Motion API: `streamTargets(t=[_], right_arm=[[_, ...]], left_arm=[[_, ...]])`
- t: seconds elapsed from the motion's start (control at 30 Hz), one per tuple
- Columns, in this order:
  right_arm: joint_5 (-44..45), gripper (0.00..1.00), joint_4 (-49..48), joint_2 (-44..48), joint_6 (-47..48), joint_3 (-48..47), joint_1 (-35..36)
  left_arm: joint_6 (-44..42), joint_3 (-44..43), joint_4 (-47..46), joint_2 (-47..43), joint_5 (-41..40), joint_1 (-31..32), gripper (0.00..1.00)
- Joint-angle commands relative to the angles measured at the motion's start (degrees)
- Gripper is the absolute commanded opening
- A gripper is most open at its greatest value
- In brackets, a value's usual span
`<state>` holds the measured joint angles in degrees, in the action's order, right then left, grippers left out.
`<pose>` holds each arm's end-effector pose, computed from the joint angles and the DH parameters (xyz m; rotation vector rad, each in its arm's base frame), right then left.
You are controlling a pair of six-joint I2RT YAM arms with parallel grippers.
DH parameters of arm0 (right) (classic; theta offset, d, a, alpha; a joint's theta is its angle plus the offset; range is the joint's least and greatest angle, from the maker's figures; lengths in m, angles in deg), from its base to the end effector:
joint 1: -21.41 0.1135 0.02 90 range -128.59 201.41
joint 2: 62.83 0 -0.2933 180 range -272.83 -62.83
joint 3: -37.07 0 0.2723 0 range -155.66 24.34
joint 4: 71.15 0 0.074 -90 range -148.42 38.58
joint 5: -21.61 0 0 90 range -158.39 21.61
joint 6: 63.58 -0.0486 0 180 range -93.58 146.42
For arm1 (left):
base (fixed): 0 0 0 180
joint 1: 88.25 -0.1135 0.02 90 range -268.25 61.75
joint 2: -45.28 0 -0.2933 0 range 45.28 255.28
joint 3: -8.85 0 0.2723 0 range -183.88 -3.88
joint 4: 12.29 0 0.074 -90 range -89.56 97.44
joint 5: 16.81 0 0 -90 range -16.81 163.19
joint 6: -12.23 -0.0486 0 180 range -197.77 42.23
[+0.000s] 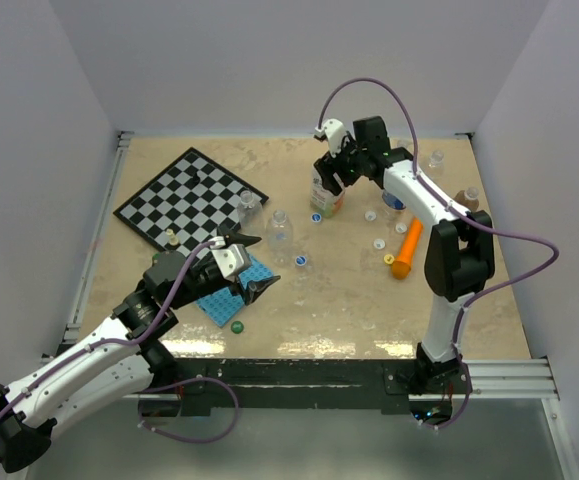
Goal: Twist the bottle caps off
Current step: Place the plastic bottle at the center of the board.
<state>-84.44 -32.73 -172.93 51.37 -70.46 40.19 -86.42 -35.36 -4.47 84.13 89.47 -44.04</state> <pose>0.4538 0.1685 0.2976 -0.9771 2.0447 0.2629 0.1218 -0.1375 0.3177 0.9330 1.3712 -0.7045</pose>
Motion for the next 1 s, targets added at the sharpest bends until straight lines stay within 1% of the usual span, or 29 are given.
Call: streamTargets(t=[0.0,0.1,0.2,0.23,0.4,0.7,0.97], right_arm=[[-0.91,0.81,0.06,1.12,-0.52,-2.23,-0.15],[-0.82,0.86,0.06,1.56,-0.43,-2.23,-0.15],[-0.38,0.87,0.06,2.17,-0.34,-2.23,-0.15],[-0.12,0.92,-0.03,2.44,-0.34,-2.14,-0.15],[0.93,0.96,-0.64,4.89,-0.34,-1.61,-0.15],[2.69,0.98,-2.14,11.57,-0.25,1.37,-0.24],[2.96,0.98,-2.4,20.36,0.54,5.15,-0.33]], left_arm=[[-0.32,-1.91,-1.07,0.0,0.87,-0.52,0.93],[-0.32,-1.83,-1.07,0.08,0.87,-0.52,0.93],[-0.41,-1.83,-1.07,0.08,0.87,-0.52,0.93],[-0.41,-1.83,-1.07,0.0,0.78,-0.52,0.93],[-0.41,-1.83,-0.98,0.08,0.87,-0.52,0.93],[-0.41,-1.83,-0.98,-0.18,0.69,-0.52,0.93],[-0.5,-1.83,-0.98,-0.35,0.43,-0.52,0.94]])
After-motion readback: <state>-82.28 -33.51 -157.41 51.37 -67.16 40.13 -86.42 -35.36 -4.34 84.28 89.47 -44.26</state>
